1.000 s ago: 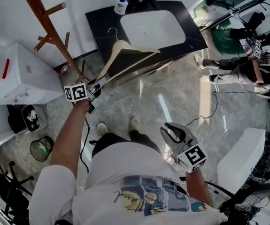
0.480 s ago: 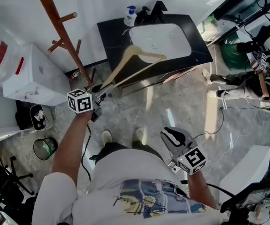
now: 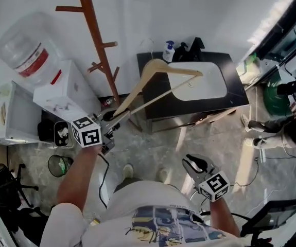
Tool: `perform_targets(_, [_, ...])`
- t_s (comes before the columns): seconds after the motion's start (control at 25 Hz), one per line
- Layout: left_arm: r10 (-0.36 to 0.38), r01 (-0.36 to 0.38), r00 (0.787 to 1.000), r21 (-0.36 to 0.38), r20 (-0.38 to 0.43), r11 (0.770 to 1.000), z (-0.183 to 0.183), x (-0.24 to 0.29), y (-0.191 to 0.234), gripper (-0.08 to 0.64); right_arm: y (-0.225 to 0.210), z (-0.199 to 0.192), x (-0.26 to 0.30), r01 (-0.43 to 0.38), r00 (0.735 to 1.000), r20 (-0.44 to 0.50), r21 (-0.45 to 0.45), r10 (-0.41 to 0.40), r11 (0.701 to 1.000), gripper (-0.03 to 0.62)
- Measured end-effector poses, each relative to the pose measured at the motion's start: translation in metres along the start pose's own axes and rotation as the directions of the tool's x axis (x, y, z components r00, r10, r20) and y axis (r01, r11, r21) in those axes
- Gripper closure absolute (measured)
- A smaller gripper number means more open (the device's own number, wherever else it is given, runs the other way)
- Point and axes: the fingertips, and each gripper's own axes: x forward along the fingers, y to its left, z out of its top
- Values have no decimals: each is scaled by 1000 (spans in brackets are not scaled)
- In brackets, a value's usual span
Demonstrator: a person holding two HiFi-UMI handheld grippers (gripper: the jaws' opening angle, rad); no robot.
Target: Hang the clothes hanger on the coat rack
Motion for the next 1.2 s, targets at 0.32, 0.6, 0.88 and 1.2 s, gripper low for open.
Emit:
perform_targets(0.32, [65,-74,992,85,104,994,100,-38,-45,535,-8,13,15,-111,992,57,-51,114,992,512])
perform_targets(0.6, [73,-96,983,133,165,986,165,-64,-58,537,-18,15,21,-151,985,73,-66,156,986,512])
perform_targets(0.88, [59,-91,979,160,194,983,215,-78,-46,536,-15,16,29,-162,983,75,-65,166,985,512])
perform_targets(1.2, [23,-59,978,169,208,984,244,-85,-26,537,-11,20,33,-132,989,67,-47,135,990,512])
